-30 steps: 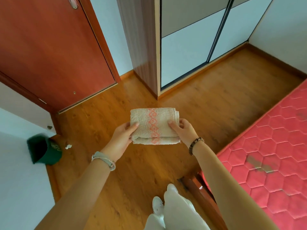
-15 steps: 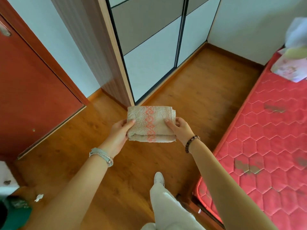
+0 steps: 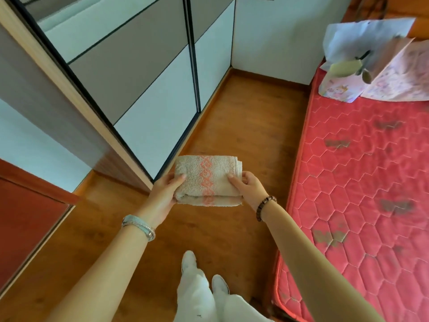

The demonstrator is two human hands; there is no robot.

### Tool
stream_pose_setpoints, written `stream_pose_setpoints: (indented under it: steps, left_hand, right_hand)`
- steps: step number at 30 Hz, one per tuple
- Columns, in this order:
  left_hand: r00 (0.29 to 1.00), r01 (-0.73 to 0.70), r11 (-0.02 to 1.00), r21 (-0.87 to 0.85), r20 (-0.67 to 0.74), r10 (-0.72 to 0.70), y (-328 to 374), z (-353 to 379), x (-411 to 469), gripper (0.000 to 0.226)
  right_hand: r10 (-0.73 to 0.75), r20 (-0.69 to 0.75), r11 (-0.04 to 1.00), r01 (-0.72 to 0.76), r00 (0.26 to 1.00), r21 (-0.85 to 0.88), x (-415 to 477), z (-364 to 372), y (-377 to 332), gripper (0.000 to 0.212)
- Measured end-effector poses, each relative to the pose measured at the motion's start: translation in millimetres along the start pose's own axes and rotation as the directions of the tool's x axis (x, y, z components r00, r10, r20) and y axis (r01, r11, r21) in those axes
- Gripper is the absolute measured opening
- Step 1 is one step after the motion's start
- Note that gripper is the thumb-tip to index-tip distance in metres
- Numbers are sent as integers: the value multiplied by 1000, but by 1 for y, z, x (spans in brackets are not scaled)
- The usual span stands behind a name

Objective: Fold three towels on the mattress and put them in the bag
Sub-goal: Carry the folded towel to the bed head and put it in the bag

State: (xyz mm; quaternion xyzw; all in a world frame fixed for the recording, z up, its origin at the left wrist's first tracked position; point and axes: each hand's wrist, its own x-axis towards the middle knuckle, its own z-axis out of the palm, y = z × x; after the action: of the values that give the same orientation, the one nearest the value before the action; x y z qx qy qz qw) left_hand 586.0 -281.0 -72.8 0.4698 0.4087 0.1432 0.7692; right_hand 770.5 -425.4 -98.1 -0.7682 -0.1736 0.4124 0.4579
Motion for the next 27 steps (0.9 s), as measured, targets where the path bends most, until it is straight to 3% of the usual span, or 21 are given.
stream_pose_setpoints:
  steps: [8, 14, 17, 24, 27]
  left_hand:
    - [980, 37, 993, 113, 189, -58, 40, 42, 108, 40]
    - [949, 49, 988, 150, 300, -92, 95, 60, 193, 51]
    - [931, 37, 979, 202, 349, -107, 119, 69, 230, 44]
    - [897, 31, 962, 273, 417, -147, 149, 97, 298, 44]
    - [884, 52, 956, 287, 432, -178, 151, 114, 321, 41]
  right_hand:
    - [7, -210, 999, 0, 978, 33, 55, -44, -22, 49]
    - [46, -309, 991, -5, 950, 131, 113, -60, -52, 48]
    - [65, -353, 981, 4, 933, 193, 137, -65, -67, 48]
    - [98, -460, 963, 32, 882, 267, 180, -80, -81, 55]
    - [128, -475, 945, 38, 870, 324, 197, -94, -77, 73]
